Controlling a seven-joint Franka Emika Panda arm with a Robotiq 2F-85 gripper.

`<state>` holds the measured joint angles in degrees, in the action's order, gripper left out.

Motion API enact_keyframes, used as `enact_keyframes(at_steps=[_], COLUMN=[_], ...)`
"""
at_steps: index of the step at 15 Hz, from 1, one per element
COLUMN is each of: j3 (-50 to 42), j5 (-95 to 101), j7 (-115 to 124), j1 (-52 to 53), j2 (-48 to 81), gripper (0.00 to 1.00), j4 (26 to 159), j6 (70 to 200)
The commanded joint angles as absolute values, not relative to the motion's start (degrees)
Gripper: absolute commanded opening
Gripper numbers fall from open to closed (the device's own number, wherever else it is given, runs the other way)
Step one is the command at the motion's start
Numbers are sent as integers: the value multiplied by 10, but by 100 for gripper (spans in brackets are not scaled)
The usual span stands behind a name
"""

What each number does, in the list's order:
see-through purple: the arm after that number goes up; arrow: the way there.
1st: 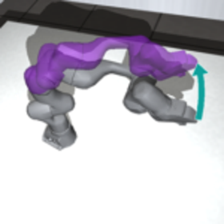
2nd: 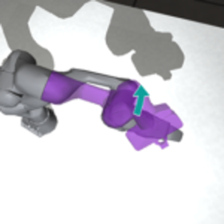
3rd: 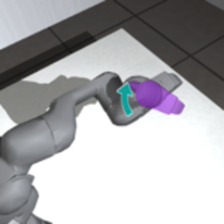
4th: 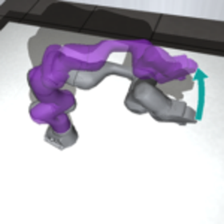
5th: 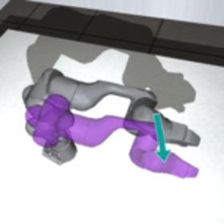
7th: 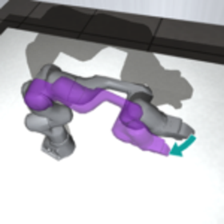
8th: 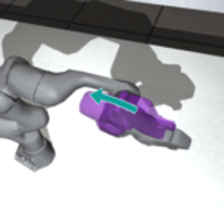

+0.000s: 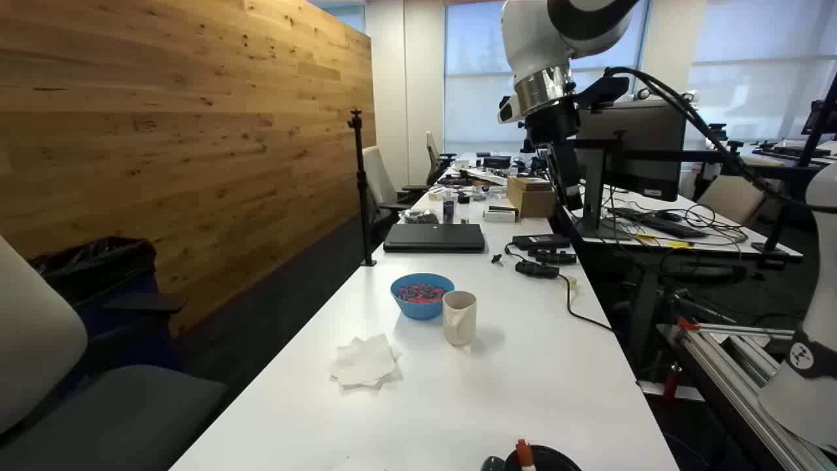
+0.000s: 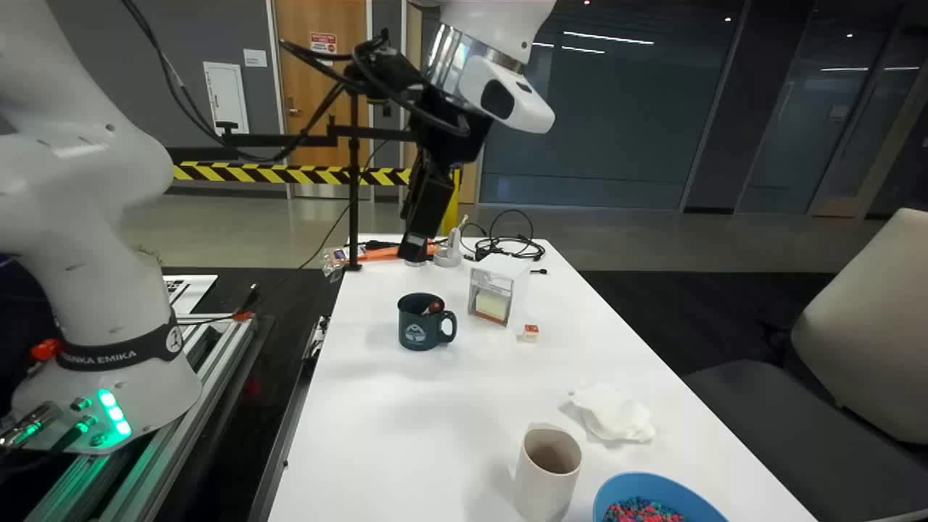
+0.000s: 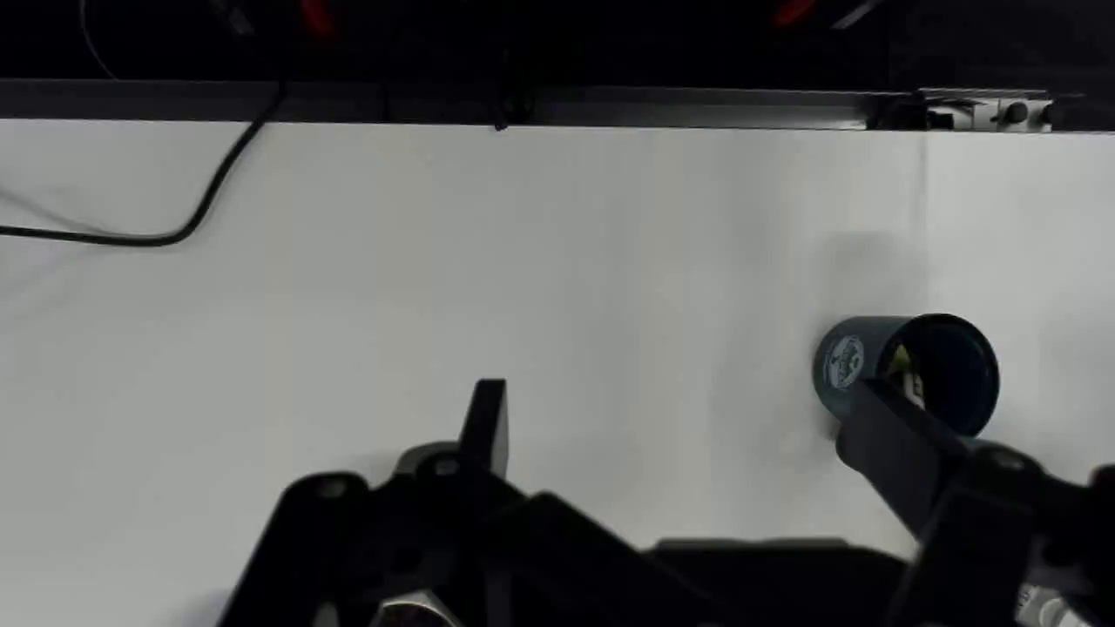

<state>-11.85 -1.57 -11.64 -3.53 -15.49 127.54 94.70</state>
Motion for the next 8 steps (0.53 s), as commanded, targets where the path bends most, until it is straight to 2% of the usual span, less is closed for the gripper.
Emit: enact_keyframes(at_steps=[1,8], j3=[-108,-103], j5=[-18,2], j7=[-119,-221], j1=[-47,-35], j2=[-154,-143], gripper=[100,100], j4=[1275,1263], j6=[946,937])
